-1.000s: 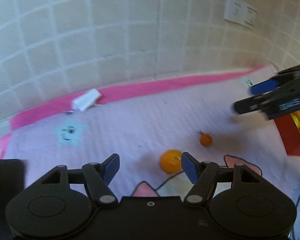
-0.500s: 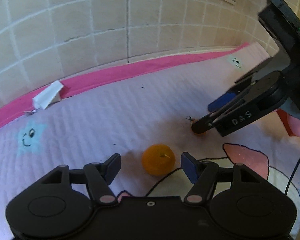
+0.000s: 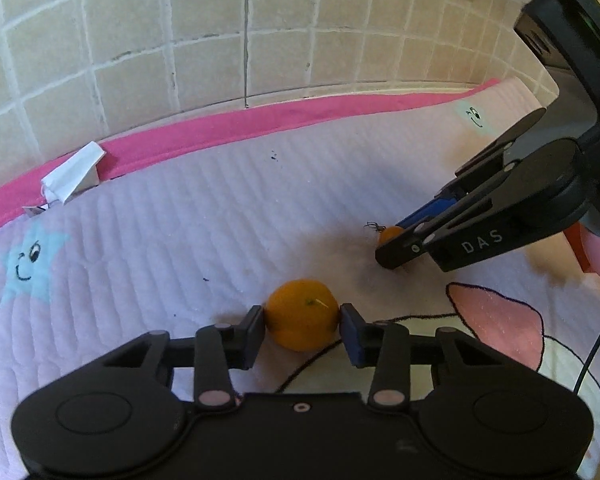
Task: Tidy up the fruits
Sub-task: 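Grasp the last mandarin with the left tool while the right tool grasps a cherry tomato, then carry the mandarin and cherry tomato over the red box with both tools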
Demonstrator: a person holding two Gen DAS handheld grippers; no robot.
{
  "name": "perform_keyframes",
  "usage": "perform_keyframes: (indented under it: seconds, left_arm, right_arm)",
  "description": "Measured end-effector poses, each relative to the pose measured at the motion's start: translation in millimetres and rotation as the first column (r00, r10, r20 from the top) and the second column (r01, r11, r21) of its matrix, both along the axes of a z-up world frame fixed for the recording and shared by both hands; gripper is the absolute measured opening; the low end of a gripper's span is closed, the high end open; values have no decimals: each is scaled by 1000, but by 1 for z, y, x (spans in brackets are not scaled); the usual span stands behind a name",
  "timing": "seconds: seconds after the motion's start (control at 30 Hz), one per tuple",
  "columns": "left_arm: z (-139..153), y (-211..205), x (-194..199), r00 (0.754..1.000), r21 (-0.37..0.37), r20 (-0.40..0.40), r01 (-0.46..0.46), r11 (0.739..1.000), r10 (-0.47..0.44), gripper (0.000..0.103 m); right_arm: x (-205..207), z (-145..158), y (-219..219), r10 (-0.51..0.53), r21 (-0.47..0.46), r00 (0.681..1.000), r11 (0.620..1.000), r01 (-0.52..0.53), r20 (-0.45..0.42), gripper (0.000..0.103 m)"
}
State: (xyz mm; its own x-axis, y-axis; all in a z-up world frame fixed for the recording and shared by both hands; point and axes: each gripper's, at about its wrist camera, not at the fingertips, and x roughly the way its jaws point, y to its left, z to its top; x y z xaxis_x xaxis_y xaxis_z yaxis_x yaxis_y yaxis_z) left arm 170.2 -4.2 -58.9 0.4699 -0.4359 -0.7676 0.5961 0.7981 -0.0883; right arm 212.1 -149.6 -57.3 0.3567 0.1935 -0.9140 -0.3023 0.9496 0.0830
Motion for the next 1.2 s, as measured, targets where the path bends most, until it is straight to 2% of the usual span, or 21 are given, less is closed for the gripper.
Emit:
perform_keyframes:
  seconds: [0.2,0.4,0.6,0.8,0.87,1.0,1.1,1.2]
  left_arm:
    - [6,1,-7,1000,4,12,-5,1000,4,48]
    - [25,3,-25,999,-1,51,-19,1000,19,48]
    - [60,-5,-51,990,-10,136,-20,1000,21,48]
    - [108,-28,-72,964,-28,262,-30,999,36,48]
    - [123,-39,-79,954,-46,298,-9,999,22,48]
    - [144,-71,-89,938,-56,339,96,994,-71,48]
    - [154,-102,-95,918,-51,373,165,985,-134,48]
    - [163,-139,-101,898,-65,387,253,965,-209,48]
  right_arm:
    - [-10,9,-3,1,12,1000,1000,-1,19,24]
    - [-30,33,-12,0,12,998,1000,0,67,24]
    - [-66,81,-33,-15,-3,985,1000,15,172,24]
    - [-109,128,-70,-27,-72,960,996,48,277,24]
    - [-125,141,-88,-47,-93,951,993,79,306,24]
    - [-156,157,-127,-107,-134,936,978,159,334,24]
    - [-178,165,-161,-170,-167,923,956,239,345,25]
    - [-201,173,-197,-249,-185,899,925,331,361,24]
